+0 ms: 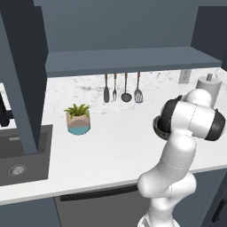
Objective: Pick up the bowls on the counter and stack them on top of one another in the open cabinet. Place the smaller bowl on top of the larger bowl.
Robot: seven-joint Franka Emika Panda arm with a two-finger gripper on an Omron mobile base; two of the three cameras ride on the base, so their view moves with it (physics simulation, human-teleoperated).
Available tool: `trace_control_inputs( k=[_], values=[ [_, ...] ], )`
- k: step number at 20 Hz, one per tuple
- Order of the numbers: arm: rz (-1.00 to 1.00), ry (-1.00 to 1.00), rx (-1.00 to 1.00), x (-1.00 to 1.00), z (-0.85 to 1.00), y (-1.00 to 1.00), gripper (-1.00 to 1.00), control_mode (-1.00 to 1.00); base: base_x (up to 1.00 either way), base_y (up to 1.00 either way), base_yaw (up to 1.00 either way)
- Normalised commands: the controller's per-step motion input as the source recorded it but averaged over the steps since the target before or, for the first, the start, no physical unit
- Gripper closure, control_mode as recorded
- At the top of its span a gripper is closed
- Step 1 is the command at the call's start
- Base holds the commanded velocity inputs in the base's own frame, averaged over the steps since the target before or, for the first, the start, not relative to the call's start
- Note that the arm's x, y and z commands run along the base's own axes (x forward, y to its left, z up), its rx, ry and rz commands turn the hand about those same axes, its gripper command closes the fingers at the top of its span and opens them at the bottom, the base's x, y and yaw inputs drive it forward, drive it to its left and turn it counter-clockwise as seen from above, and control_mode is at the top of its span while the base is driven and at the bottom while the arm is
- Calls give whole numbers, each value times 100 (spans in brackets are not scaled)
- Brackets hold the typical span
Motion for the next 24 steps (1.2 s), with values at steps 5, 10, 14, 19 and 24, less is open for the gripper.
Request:
trace_control_inputs(
  k=[5, 10, 14, 19, 24],
  values=[
    [0, 0, 0, 9, -11, 11, 100, -100, 0, 0, 0],
    [0, 0, 0, 0, 0, 0, 100, -100, 0, 0, 0],
    [0, -3, 1, -7, 12, 0, 100, -100, 0, 0, 0],
    [0, -27, 1, -62, 81, 0, 100, -100, 0, 0, 0],
    [2, -35, 0, -78, 100, 8, 100, -100, 0, 0, 0]
  ],
)
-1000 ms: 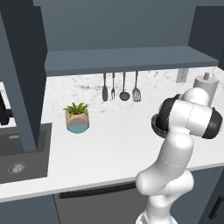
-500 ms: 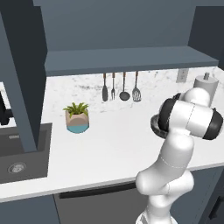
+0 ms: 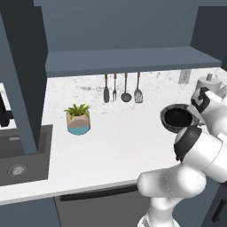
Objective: Pick up the bowls on the counter and stack them on top of one another in the open cabinet. Place the smaller bowl on top of the larger bowl.
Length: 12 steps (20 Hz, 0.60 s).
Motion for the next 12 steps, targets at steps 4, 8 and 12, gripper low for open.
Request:
trace_control_inputs(
  k=[4, 8, 12],
  values=[
    [2, -24, 4, -60, 100, 41, 100, -100, 0, 0, 0],
    [5, -15, 6, -42, 100, 62, 100, -100, 0, 0, 0],
    [8, -5, 5, -27, 100, 68, 100, -100, 0, 0, 0]
  ],
)
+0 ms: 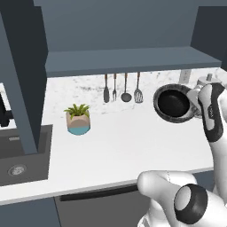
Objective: Pick up the bowls on the counter and stack them on top of one another in the open cabinet. Place the smaller bowl on top of the larger bowl.
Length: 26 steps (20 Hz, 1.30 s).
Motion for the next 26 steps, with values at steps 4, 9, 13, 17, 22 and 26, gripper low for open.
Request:
trace_control_inputs(
  k=[4, 9, 13, 17, 22, 26],
  values=[
    [6, 0, 10, -14, 100, 74, 100, -100, 0, 0, 0],
    [0, 0, 24, 0, 100, 69, 100, -100, 0, 0, 0],
    [-1, 0, 35, 8, 100, 59, 100, -100, 0, 0, 0],
    [-6, -2, 12, 45, 32, 43, 100, -100, 0, 0, 0],
    [-18, 1, -10, 92, 16, 24, 100, -100, 0, 0, 0],
    [-20, 3, -4, 95, 24, 3, 100, -100, 0, 0, 0]
  ],
)
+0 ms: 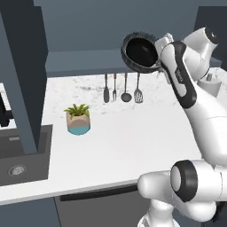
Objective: Pick up the bowls on the counter and stack them on top of one another in the open cabinet. Place the smaller bowl on top of the larger bowl.
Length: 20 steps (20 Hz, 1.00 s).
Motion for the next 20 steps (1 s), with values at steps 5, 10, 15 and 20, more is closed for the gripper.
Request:
trace_control_inputs(
  k=[5, 10, 15, 20],
  values=[
    [-17, 4, 0, 91, 15, 0, 100, -100, 0, 0, 0],
    [-9, 8, 0, 51, 9, 0, -100, -100, 0, 0, 0],
    [0, 0, 0, -1, 0, 0, -100, -100, 0, 0, 0],
    [0, 0, 0, -56, -2, -8, -100, -100, 0, 0, 0]
  ],
)
